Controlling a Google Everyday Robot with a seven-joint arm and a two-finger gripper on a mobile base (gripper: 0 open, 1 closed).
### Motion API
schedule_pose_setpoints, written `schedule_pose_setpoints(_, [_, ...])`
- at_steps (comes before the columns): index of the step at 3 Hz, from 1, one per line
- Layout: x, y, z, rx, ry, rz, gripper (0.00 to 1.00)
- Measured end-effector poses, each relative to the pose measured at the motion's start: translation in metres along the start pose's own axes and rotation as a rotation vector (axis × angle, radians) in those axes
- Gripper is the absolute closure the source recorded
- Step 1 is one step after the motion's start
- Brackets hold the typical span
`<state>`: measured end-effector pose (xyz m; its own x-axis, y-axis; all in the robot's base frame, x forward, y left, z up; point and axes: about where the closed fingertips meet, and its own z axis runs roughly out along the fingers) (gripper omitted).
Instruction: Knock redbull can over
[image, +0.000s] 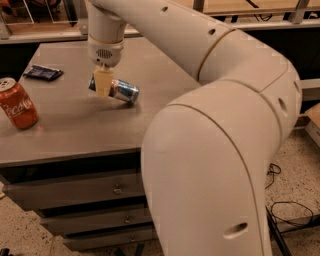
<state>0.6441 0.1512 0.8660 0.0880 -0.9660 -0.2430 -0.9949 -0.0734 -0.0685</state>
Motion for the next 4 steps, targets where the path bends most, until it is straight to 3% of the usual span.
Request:
schedule_pose_setpoints(1, [0.0048, 0.0149, 0.0231, -0.051, 0.061, -0.006, 0.45])
schedule_pose_setpoints(3, [0.0024, 0.012, 0.026, -0.044, 0.053, -0.006, 0.01])
schedule_pose_setpoints(4, [-0.0007, 0.0119, 0.0222, -0.045, 0.037, -0.021, 0.0])
